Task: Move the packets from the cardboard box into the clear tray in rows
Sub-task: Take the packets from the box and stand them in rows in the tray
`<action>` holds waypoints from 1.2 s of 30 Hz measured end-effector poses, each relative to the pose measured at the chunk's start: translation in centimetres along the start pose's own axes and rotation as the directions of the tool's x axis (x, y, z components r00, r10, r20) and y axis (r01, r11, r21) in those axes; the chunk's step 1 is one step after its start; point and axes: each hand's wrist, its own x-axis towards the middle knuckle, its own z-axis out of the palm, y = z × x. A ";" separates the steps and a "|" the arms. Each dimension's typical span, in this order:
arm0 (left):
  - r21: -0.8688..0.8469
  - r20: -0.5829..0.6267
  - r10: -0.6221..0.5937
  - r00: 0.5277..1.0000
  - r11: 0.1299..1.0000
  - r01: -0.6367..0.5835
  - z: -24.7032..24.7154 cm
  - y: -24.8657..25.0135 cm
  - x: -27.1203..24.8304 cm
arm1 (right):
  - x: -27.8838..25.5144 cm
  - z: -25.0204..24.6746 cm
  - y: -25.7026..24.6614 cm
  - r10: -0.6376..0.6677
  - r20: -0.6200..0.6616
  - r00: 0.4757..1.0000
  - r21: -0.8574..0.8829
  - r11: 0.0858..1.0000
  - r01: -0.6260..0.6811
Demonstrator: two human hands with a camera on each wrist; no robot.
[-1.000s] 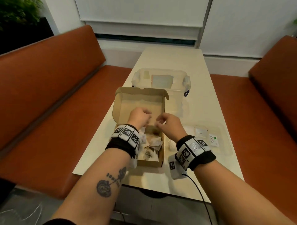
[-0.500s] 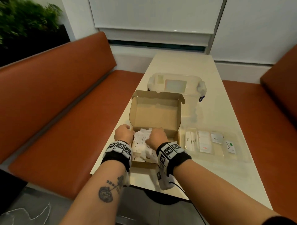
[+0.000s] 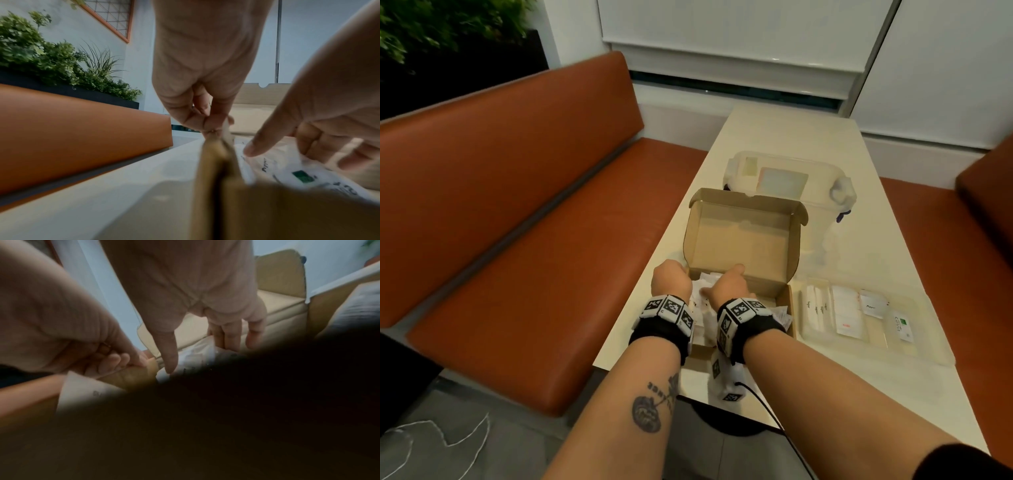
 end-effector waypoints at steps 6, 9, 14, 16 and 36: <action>-0.010 -0.003 -0.005 1.000 1.000 0.005 0.1 0.0 0.1 | 0.4 0.8 -0.5 -0.090 0.006 0.996 -0.122 0.988 0.090; -0.012 -0.005 -0.021 1.000 1.000 0.021 0.1 0.2 0.2 | 0.7 0.8 -0.7 -0.146 0.097 0.985 -0.254 0.953 0.166; 0.010 -0.009 -0.039 0.999 0.999 0.039 0.1 0.4 0.3 | 0.6 0.8 -0.4 -0.220 0.139 0.966 -0.245 0.937 0.249; 0.009 -0.009 -0.045 0.999 0.999 0.045 0.1 0.4 0.3 | 0.5 0.5 -0.3 -0.234 0.134 0.963 -0.229 0.938 0.260; -0.269 -0.313 0.164 0.935 0.929 -0.253 1.5 7.5 -3.4 | 0.6 -12.0 4.9 -0.345 -0.039 0.938 0.594 0.747 0.299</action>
